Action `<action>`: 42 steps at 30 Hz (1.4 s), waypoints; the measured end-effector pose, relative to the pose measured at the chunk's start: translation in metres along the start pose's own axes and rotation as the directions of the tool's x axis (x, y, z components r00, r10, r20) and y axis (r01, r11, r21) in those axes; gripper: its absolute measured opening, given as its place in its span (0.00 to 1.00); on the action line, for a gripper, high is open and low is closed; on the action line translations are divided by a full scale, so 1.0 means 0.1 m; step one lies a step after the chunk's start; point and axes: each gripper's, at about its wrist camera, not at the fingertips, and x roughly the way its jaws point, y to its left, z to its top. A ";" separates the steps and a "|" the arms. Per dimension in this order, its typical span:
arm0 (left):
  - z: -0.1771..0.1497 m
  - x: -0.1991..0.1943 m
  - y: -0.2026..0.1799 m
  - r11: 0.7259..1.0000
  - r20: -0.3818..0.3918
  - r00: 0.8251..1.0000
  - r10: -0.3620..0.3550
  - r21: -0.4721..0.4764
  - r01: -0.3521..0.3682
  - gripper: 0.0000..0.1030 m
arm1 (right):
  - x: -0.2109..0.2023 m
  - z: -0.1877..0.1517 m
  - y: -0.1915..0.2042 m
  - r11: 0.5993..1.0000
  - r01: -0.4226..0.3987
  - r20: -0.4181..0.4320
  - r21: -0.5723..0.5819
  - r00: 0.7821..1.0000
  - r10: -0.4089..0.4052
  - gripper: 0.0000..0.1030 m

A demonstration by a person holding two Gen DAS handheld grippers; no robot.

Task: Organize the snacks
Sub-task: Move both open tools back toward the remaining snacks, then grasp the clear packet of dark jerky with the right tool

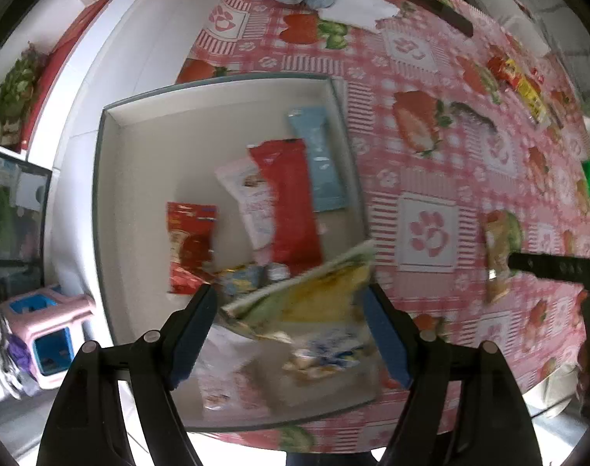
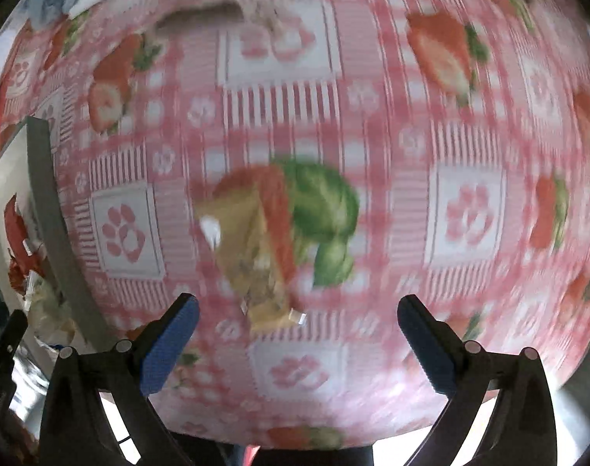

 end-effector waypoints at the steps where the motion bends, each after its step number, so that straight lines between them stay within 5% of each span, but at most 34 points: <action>1: 0.00 -0.01 -0.06 1.000 0.002 1.000 0.003 0.004 -0.003 0.78 | -0.05 0.10 0.04 0.999 0.018 0.017 -0.043 1.000 -0.017 1.00; 10: 0.00 -0.10 -0.62 0.992 0.001 0.998 -0.060 0.111 0.060 0.78 | -0.22 1.02 0.55 0.888 0.160 0.138 -0.431 0.984 -0.111 1.00; 20: -0.06 -0.07 -0.93 0.975 -0.058 0.994 -0.092 0.195 0.102 0.78 | -0.11 1.82 1.28 0.790 0.182 0.166 -0.586 0.981 -0.103 0.99; 28: -0.04 0.01 -0.97 0.983 -0.089 0.992 -0.089 0.152 0.101 0.78 | -0.25 1.89 1.01 0.832 0.126 0.165 -0.540 0.985 -0.042 0.45; 42: -0.05 0.34 -1.54 0.986 -0.158 0.981 -0.112 0.102 0.129 0.78 | -0.20 1.38 -0.68 0.974 0.015 0.053 -0.224 0.999 -0.003 0.45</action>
